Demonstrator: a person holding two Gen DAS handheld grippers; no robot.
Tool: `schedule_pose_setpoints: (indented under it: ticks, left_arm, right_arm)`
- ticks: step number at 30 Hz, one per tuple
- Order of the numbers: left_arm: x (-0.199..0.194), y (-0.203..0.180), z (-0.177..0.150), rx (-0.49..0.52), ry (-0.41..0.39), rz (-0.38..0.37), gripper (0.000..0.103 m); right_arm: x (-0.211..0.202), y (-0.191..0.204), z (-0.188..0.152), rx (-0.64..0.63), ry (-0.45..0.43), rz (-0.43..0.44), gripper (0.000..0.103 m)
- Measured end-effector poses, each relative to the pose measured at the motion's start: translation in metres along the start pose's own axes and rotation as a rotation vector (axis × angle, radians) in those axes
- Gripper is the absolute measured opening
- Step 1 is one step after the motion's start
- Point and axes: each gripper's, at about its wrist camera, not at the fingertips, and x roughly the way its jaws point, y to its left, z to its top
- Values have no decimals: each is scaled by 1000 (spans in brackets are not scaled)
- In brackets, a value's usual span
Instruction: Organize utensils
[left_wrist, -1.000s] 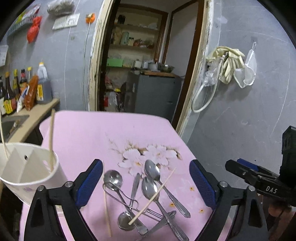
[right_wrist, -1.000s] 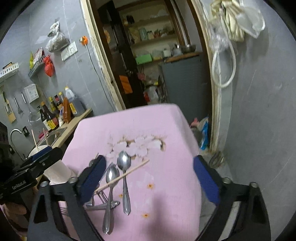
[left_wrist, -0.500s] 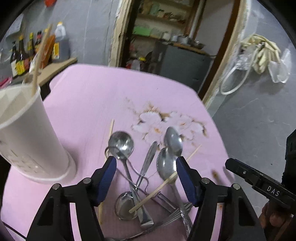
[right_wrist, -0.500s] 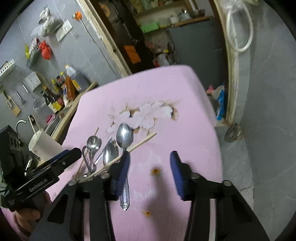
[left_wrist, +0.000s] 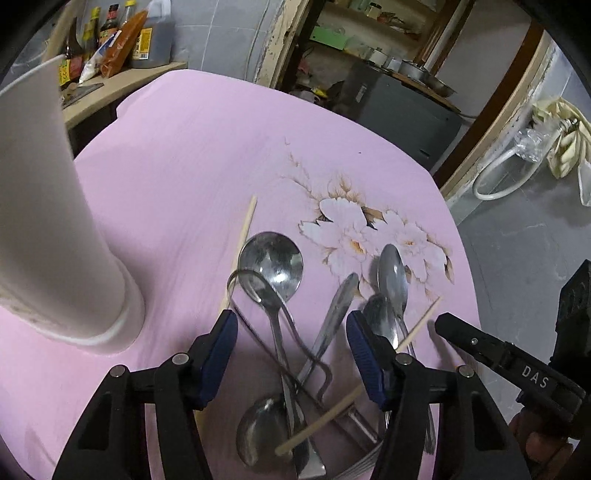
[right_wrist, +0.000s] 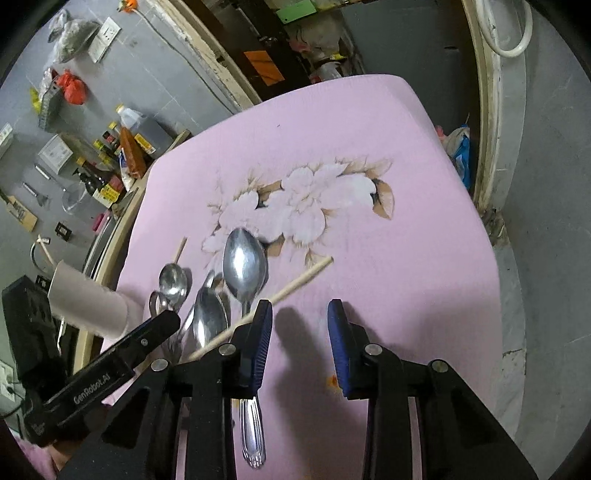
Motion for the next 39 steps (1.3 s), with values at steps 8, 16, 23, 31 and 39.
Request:
schedule_pose_setpoints:
  ticks: [8,16,23,31,39]
  left_arm:
    - [11,-5,9,13,23,41,48]
    - [11,-3,12,35,34,82,34]
    - [12,-5,13,41,46,88,33]
    - [6,-2,13,19,63,30,28]
    - [-33,-10,7,89,7,-66,26]
  right_arm:
    - [21,8,21,17,52,-17,28]
    - [33,19,27,15,84,-13,21]
    - [43,19,37,71,126,0,17]
    - [35,1,23,181,89,44,4]
    - [-15,-3,-14,217,-18,114,4]
